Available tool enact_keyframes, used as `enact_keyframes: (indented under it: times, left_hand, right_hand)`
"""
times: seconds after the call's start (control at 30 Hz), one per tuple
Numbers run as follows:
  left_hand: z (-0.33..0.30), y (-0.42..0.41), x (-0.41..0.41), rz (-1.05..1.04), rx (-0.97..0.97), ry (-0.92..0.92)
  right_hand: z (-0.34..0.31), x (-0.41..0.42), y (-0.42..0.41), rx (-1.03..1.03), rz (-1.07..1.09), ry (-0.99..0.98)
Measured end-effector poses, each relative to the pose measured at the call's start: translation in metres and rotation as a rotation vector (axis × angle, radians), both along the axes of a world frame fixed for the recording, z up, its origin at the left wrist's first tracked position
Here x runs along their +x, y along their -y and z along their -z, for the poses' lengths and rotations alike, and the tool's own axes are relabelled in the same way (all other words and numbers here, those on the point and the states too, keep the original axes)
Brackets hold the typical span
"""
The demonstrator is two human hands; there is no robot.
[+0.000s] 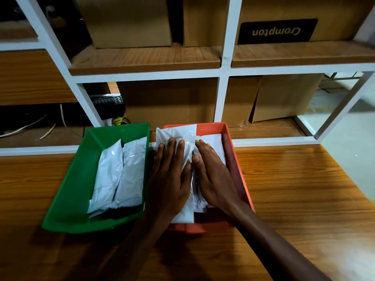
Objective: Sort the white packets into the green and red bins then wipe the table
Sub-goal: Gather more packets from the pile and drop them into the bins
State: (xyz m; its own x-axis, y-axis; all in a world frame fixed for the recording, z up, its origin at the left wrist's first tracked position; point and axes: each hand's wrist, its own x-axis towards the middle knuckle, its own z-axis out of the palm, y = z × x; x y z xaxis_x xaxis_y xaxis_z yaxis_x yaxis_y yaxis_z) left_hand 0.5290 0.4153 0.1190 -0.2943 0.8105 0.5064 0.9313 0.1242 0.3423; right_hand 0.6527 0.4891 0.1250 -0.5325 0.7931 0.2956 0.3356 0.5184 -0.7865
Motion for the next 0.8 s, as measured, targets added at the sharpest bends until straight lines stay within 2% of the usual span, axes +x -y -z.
enact_keyframes:
  times: [0.47, 0.67, 0.8]
  left_hand:
    - [-0.008, 0.002, 0.009, 0.172, 0.096, 0.398]
    - [-0.010, 0.003, 0.006, 0.215, 0.086, 0.512]
    - [-0.010, 0.004, 0.001, 0.228, 0.092, 0.606]
  right_hand:
    - [-0.004, 0.002, 0.011, -0.185, -0.161, -0.099]
    - [-0.002, -0.007, -0.001, -0.389, -0.144, -0.225]
    - [0.006, -0.014, -0.007, -0.393, -0.052, -0.226]
